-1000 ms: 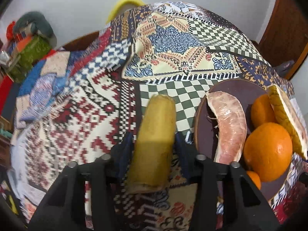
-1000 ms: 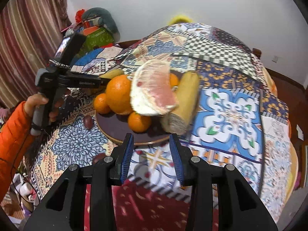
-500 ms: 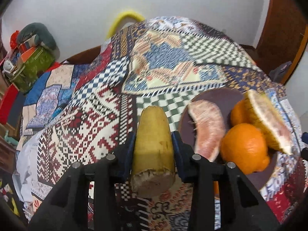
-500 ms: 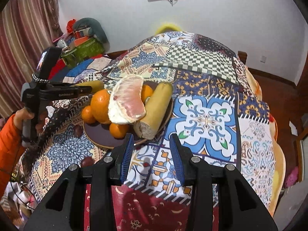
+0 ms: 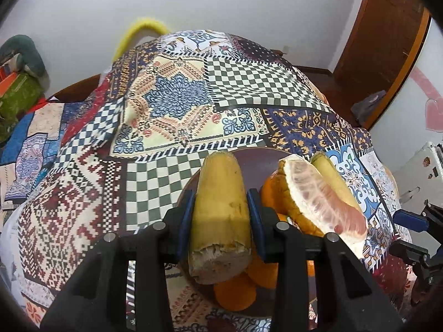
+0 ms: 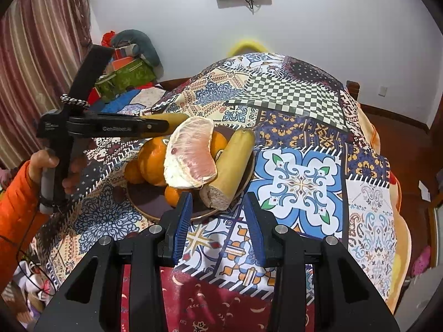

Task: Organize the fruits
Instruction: 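Lower the yellow corn cob onto the plate with the left tool and open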

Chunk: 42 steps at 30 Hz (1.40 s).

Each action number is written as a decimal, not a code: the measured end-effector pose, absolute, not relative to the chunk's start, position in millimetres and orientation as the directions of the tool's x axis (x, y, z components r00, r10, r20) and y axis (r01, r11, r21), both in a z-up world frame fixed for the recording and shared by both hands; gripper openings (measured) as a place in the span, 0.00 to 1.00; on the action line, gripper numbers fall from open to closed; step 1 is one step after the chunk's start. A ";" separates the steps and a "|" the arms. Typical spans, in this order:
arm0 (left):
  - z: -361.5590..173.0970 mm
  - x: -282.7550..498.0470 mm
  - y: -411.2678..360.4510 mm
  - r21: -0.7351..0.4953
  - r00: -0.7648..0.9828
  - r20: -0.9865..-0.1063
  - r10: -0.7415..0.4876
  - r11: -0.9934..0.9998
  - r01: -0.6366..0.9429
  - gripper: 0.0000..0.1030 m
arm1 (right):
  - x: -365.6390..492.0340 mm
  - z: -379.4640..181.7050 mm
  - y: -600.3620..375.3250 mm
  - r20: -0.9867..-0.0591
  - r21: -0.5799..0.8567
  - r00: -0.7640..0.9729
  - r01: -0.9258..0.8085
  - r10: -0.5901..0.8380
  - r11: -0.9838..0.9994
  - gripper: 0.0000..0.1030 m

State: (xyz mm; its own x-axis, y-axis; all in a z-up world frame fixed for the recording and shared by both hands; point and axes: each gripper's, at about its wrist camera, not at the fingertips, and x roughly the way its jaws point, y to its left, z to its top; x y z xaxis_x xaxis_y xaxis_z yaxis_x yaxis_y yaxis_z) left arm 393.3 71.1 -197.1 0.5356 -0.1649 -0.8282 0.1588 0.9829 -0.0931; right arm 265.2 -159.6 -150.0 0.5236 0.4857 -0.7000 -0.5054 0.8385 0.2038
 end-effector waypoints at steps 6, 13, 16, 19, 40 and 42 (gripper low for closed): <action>-204.1 392.6 71.7 -0.083 0.514 -0.844 -0.154 0.984 0.158 0.37 | 267.6 -151.7 -155.4 -0.699 0.204 0.523 -0.508 0.488 0.837 0.35; -209.3 391.8 83.8 -0.117 0.493 -0.854 -0.166 0.985 0.130 0.37 | 265.0 -154.1 -150.4 -0.702 0.195 0.519 -0.519 0.488 0.832 0.35; -209.0 389.8 85.2 -0.115 0.495 -0.854 -0.162 0.986 0.125 0.37 | 264.9 -153.6 -150.2 -0.700 0.196 0.519 -0.520 0.490 0.831 0.35; -208.5 388.0 84.9 -0.104 0.495 -0.855 -0.152 0.987 0.124 0.39 | 264.4 -153.3 -149.6 -0.700 0.197 0.519 -0.521 0.491 0.831 0.35; -213.4 365.8 96.1 -0.067 0.530 -0.840 -0.120 0.991 0.118 0.33 | 259.1 -150.6 -146.5 -0.696 0.199 0.520 -0.522 0.495 0.829 0.35; -212.7 363.8 93.8 -0.061 0.534 -0.837 -0.121 0.990 0.128 0.33 | 259.5 -151.3 -146.0 -0.697 0.200 0.519 -0.522 0.495 0.829 0.35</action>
